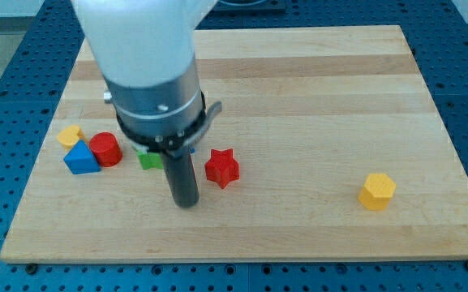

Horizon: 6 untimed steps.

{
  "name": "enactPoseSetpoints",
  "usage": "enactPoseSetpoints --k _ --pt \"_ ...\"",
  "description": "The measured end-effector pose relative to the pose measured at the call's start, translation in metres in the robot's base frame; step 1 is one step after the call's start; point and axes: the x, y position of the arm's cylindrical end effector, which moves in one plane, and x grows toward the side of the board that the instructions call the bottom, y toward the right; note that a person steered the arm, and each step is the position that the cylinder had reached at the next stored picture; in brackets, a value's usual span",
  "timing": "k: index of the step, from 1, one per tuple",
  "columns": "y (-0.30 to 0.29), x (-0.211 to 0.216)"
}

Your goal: Push the red star to the yellow hexagon

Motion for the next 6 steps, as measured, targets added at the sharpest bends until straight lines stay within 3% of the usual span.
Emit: enactPoseSetpoints --k 1,2,3,4,6 --pt "0.0 -0.029" --pt "0.027 -0.03" --pt "0.1 -0.031" --pt "0.13 -0.03" --pt "0.125 -0.016"
